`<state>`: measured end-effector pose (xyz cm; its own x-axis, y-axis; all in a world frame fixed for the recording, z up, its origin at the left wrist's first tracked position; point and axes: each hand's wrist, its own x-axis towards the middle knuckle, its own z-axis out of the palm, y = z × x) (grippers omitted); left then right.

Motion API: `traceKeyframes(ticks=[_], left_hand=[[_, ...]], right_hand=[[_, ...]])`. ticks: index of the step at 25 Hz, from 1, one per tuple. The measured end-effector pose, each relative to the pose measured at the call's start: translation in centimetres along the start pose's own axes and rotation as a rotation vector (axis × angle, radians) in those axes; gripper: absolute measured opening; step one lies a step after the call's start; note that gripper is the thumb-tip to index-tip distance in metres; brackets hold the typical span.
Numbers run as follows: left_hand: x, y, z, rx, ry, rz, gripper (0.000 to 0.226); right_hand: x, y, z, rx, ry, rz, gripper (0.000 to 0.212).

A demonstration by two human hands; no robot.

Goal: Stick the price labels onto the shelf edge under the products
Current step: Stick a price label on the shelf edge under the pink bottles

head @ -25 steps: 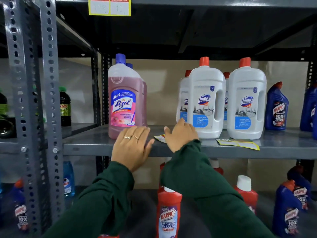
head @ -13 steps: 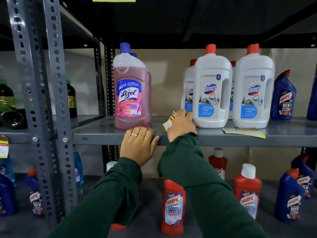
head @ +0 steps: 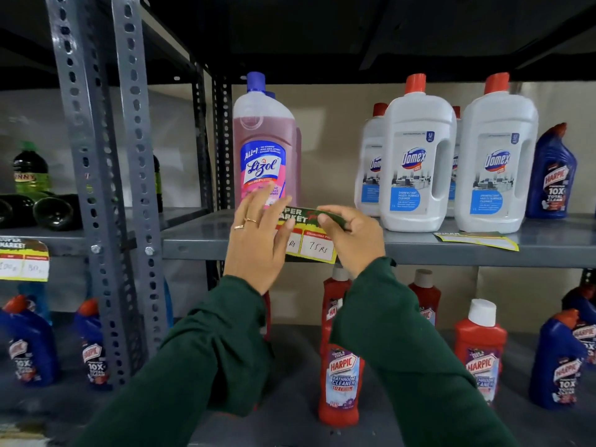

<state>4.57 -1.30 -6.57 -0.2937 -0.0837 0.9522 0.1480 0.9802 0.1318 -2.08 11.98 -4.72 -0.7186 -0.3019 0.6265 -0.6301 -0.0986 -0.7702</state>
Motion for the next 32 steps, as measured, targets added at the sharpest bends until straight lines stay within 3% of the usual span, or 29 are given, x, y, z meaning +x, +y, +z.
traceKeyframes(ticks=[3, 6, 8, 14, 25, 32], left_hand=[[0.2, -1.3, -2.0, 0.084, -0.052, 0.028, 0.027], [-0.6, -2.6, -3.5, 0.116, -0.133, 0.038, 0.030], [-1.2, -3.2, -4.1, 0.144, -0.213, 0.004, 0.029], [-2.4, -3.7, -3.9, 0.192, -0.376, -0.055, 0.006], [-2.6, -4.0, -2.8, 0.256, -0.273, 0.021, 0.012], [-0.7, -3.5, -3.3, 0.194, -0.243, -0.132, 0.008]], right_hand=[[-1.1, -0.1, 0.6, -0.138, -0.081, -0.095, 0.013], [-2.4, 0.2, 1.3, -0.486, -0.160, -0.261, 0.015], [-2.8, 0.4, 2.1, -0.591, -0.170, -0.317, 0.017], [-3.1, 0.9, 3.4, -0.654, -0.125, -0.187, 0.020], [-3.1, 1.4, 5.3, -0.682, 0.016, -0.115, 0.019], [-2.3, 0.1, 5.0, -0.739, 0.075, -0.104, 0.022]])
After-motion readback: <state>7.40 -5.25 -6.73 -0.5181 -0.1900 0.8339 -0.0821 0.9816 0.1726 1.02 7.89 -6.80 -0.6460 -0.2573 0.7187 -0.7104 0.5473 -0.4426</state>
